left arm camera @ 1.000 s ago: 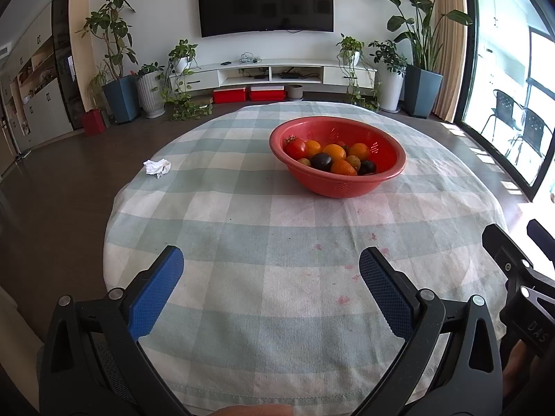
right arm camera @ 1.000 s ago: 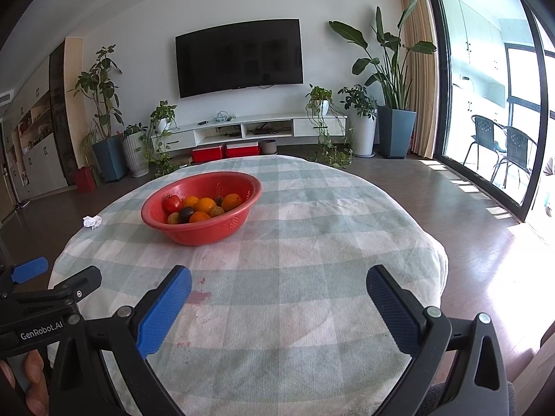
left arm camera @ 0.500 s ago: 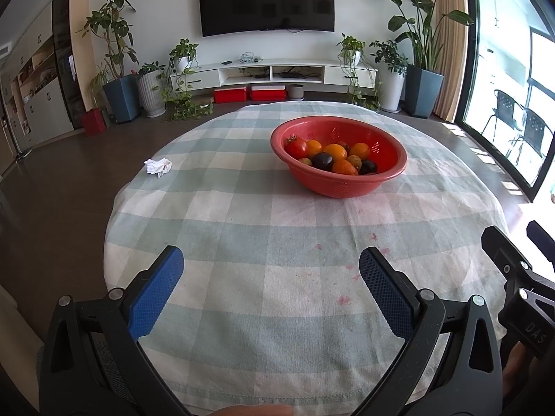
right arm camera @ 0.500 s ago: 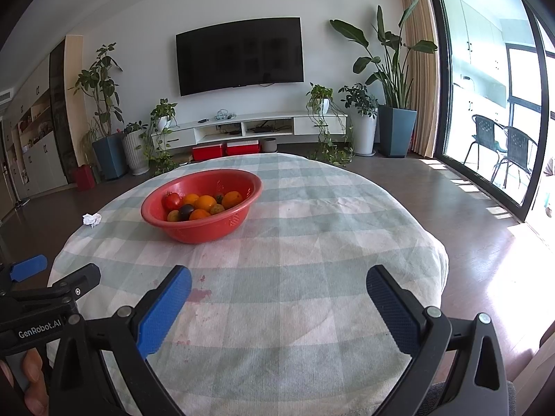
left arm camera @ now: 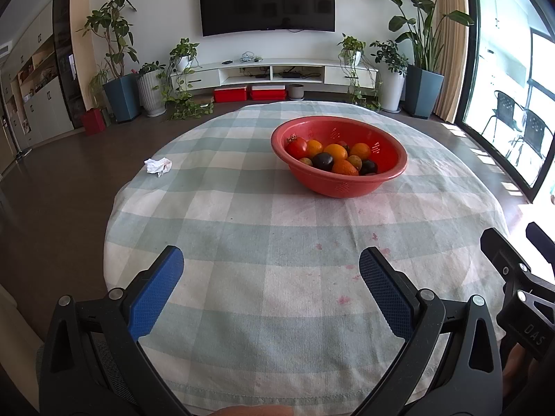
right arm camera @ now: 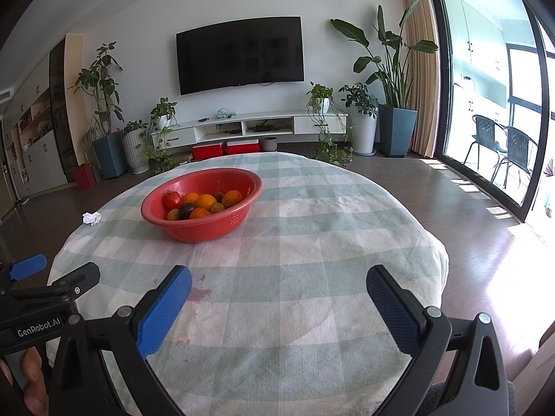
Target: Organize fruits
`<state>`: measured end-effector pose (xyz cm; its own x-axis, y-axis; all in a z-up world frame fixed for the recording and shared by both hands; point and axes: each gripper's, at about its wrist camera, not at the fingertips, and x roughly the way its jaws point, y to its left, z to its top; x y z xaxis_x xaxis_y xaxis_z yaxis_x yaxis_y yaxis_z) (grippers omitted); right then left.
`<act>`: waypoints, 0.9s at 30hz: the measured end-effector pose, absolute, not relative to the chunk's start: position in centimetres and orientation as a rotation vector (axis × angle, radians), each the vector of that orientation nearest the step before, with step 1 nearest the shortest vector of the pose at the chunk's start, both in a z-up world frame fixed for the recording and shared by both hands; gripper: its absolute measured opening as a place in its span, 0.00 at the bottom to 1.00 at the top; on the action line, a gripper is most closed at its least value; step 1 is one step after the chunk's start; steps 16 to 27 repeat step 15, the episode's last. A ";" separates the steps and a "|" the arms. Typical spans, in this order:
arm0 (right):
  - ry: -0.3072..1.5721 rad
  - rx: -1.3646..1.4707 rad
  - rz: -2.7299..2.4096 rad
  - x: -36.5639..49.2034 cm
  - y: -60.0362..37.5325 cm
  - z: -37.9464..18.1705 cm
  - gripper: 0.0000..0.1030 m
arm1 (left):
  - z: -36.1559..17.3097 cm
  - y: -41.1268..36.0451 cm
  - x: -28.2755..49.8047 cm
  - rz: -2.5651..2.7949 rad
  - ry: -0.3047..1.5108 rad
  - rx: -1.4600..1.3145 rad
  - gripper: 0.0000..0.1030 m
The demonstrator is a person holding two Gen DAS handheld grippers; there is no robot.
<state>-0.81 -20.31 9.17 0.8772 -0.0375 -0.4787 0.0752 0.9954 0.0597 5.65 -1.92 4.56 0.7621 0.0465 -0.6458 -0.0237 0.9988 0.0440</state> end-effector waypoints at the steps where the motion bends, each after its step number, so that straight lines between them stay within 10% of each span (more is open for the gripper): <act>1: 0.497 0.077 -0.059 -0.8 -20.3 9.2 1.00 | 4.5 -1.9 5.6 0.040 0.703 0.033 1.00; 27: 0.506 0.076 -0.055 -1.0 -20.3 9.2 1.00 | 4.4 -1.8 5.9 0.028 0.711 0.022 1.00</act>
